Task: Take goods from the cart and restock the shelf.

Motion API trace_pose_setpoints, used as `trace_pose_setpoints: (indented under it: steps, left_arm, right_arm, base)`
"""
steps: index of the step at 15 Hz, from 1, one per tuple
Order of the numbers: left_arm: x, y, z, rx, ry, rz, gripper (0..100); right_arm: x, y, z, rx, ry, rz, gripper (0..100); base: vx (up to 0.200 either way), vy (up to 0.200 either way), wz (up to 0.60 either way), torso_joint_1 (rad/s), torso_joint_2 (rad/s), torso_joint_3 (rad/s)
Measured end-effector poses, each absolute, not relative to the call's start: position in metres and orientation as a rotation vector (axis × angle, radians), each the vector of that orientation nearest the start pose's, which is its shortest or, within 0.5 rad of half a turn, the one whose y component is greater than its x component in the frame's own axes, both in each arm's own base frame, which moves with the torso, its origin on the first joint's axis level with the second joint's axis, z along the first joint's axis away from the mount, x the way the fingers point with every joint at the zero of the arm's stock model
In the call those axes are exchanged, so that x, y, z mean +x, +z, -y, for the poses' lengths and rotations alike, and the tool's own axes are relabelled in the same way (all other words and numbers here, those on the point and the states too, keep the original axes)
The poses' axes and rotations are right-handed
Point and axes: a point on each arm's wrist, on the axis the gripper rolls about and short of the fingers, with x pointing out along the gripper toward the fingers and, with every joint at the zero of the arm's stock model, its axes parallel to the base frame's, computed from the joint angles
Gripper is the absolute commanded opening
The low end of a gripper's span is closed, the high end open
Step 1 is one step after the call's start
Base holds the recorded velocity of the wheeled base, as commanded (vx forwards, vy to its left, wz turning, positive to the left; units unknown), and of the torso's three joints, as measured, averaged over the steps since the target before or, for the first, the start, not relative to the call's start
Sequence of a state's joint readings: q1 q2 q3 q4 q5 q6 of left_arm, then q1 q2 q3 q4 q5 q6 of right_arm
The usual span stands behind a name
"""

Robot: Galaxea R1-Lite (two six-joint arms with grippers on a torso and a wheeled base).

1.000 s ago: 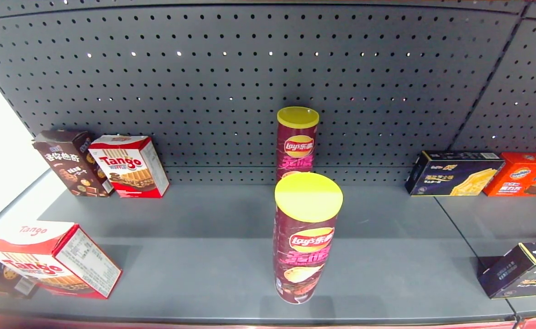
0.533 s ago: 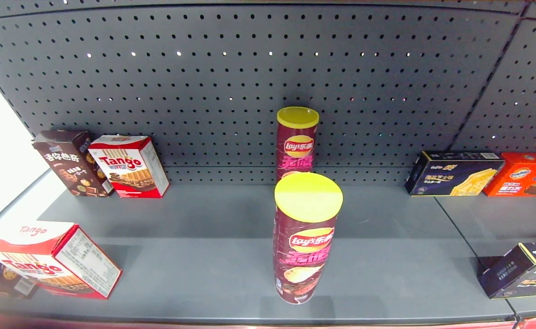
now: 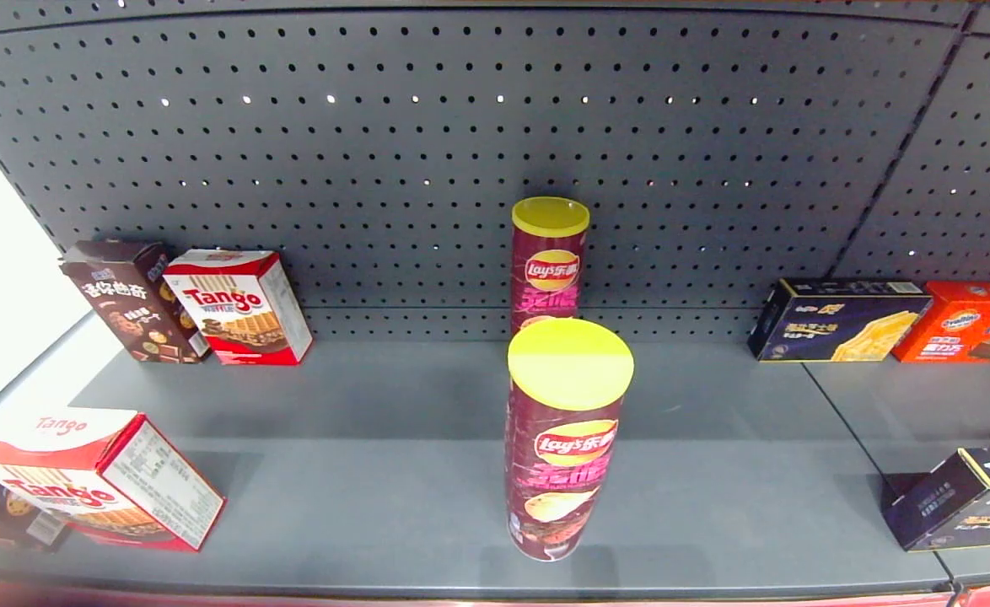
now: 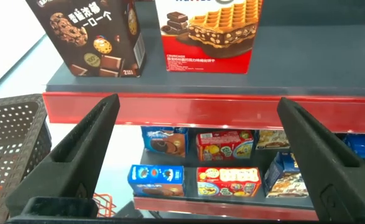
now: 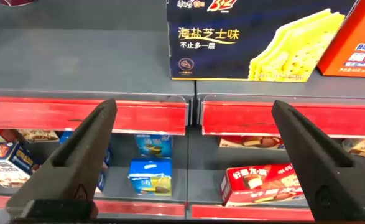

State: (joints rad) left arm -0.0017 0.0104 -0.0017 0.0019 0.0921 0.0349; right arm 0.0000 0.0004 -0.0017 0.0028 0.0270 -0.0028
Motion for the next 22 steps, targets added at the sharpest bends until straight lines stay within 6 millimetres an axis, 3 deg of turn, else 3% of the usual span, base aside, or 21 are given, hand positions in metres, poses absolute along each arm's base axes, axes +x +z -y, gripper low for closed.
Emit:
trace_pose_setpoints:
  steps: [22]
  left_arm:
    - [-0.0223,0.0765,-0.0014,-0.006,0.057,-0.006,100]
  right_arm:
    - [-0.0231,0.0756,-0.0006,-0.004,0.03,0.0,100]
  base:
    - [0.0,0.0,0.0,0.0,0.0,0.0]
